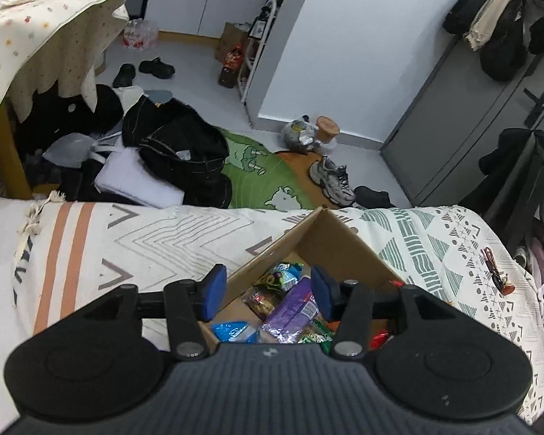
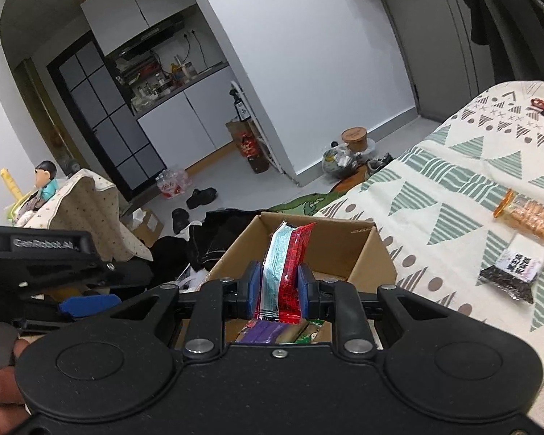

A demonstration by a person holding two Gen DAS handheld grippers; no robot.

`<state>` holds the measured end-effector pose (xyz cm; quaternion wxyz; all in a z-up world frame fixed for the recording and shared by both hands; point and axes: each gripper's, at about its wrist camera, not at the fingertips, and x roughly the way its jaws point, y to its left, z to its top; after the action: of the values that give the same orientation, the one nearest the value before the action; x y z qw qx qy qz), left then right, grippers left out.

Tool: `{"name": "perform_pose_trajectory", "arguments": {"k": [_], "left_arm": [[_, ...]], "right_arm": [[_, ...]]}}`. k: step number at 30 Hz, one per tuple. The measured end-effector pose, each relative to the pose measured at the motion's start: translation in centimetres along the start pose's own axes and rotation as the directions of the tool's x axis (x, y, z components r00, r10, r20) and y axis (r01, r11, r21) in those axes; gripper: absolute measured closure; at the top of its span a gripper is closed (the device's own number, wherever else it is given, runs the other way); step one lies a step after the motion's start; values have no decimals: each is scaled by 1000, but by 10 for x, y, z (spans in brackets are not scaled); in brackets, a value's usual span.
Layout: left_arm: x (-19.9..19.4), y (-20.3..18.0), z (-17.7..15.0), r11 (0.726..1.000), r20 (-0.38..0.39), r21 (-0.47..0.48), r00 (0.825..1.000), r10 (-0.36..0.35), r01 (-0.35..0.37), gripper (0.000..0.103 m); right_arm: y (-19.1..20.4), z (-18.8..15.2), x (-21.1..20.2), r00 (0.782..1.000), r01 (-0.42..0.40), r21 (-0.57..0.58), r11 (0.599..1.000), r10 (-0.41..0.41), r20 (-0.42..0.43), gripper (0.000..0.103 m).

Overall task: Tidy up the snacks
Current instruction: 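Carry both snacks over the box and open both grippers to drop them, then move both open grippers back over the cracker pack and black packet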

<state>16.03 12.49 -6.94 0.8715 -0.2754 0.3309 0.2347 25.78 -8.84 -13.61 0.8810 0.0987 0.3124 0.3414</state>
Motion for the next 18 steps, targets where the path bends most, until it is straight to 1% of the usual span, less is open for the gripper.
{"name": "perform_pose_trajectory", "arguments": {"k": [1,3,4,6,7,8,10,16,18], "left_arm": [[-1,0,0,1000,2,3,1000,8,-8,48],[-4,1,1,1000,7,-2,1000,20,-20,46],[-5,3,1,1000,8,-5,1000,22,-21,45],[-7,4,0,1000,7,-5,1000,27,-27,43],[-9,4,-1,999,6,-4,999,32,-32,39],[-9,4,-2,999,4,-4,999,41,-41,33],[-11,4,-5,999,4,-5,999,54,-54,27],[-20,-4,-16,998,-3,21,998,61,-61,24],[-25,-9,-18,998,3,34,998,55,-55,23]], "right_arm": [[0,-1,2,1000,-5,0,1000,5,-4,82],[0,-2,4,1000,-20,6,1000,20,-9,80],[0,-3,4,999,-32,7,999,32,-11,78],[2,-3,2,999,-37,6,999,37,-20,71],[2,-2,0,999,-45,2,999,45,-21,70],[2,-2,-4,999,-44,-1,999,44,-16,68],[1,1,-11,999,-37,0,999,37,-9,68],[-14,13,-35,1000,5,16,1000,-5,15,67],[-21,17,-42,999,22,25,999,-22,26,65]]}}
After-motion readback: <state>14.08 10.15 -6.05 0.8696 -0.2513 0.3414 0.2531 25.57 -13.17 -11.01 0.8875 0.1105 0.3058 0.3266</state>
